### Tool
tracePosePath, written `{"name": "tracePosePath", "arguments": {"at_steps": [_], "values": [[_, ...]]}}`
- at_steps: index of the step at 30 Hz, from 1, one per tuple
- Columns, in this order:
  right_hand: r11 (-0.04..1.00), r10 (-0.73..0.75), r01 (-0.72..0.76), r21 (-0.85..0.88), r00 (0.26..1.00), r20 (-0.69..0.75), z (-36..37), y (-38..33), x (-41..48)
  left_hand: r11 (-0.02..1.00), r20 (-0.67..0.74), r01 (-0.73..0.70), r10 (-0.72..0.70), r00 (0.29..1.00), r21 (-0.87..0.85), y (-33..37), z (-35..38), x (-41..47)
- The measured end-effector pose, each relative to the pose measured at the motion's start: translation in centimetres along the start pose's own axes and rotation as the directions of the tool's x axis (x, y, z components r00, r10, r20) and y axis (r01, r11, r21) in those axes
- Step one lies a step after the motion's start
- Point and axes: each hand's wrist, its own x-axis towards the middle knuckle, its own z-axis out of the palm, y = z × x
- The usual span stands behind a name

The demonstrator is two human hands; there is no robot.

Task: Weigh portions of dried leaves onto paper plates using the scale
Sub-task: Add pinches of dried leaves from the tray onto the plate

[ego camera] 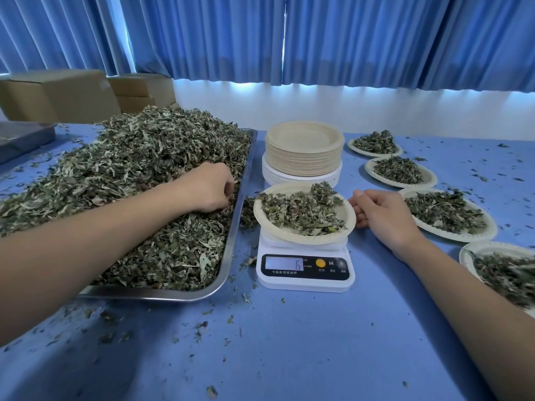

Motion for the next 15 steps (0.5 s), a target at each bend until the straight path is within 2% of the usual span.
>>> {"name": "tracePosePath", "arguments": {"at_steps": [7,12,15], "values": [[1.000,-0.002,0.002,0.017,1.000,0.002,0.0,-0.2,-0.2,0.974,0.006,-0.026,0.025,1.000,0.224,0.8,-0.3,-0.6],[1.000,-0.002,0.002,0.008,1.000,-0.009,0.1,-0.2,-0.2,0.984,0.170,-0.067,0.038,0.985,0.166,0.9,-1.3,-0.4],[1.000,-0.005,0.005,0.003,1.000,-0.009,0.1,-0.2,-0.2,0.975,0.161,-0.098,0.066,0.985,0.199,0.7,-0.7,-0.7]]}}
